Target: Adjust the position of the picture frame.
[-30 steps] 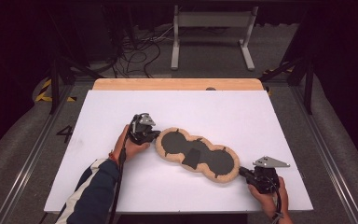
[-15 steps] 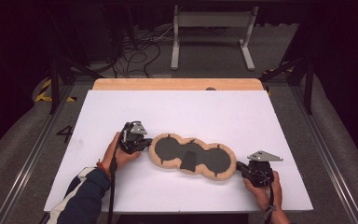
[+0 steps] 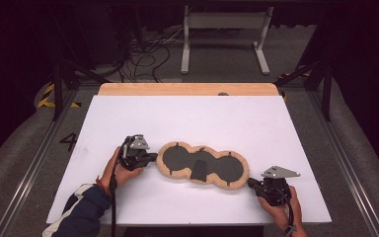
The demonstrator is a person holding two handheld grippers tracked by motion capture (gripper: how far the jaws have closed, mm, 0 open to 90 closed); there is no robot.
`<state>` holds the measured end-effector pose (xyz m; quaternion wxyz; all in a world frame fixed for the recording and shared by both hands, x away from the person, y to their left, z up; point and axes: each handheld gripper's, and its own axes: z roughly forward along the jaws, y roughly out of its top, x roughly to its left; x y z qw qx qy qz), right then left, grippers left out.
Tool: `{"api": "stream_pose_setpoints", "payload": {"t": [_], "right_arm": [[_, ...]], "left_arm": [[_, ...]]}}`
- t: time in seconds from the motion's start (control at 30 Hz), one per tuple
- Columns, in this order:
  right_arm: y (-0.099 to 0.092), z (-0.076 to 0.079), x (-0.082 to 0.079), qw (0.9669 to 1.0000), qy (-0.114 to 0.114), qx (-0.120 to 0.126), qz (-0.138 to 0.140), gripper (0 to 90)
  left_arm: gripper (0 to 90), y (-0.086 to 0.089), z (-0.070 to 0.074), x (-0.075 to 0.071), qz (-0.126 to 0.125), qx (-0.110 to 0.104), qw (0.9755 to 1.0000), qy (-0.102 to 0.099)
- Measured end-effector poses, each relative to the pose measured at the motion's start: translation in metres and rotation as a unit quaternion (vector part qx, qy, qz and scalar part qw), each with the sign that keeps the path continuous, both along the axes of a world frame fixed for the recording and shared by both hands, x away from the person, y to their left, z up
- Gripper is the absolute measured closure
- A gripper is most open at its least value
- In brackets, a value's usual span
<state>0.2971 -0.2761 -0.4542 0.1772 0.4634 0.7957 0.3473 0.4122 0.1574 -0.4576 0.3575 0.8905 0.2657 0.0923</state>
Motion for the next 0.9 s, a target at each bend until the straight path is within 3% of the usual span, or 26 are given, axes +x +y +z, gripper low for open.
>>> {"api": "stream_pose_setpoints", "payload": {"t": [0.17,0.3,0.9], "right_arm": [[0.000,0.000,0.004,1.0000,0.002,0.003,0.002,90.0],[0.001,0.000,0.009,1.0000,-0.001,-0.002,0.006,90.0],[0.004,0.000,0.033,0.9999,-0.009,-0.012,0.001,90.0]], "left_arm": [[88.7,0.003,-0.001,-0.006,-0.004,-0.003,1.0000,0.003],[87.0,0.007,-0.003,-0.005,0.001,-0.019,0.9998,0.012],[86.4,0.012,-0.005,-0.015,0.012,-0.012,0.9998,-0.001]]}}
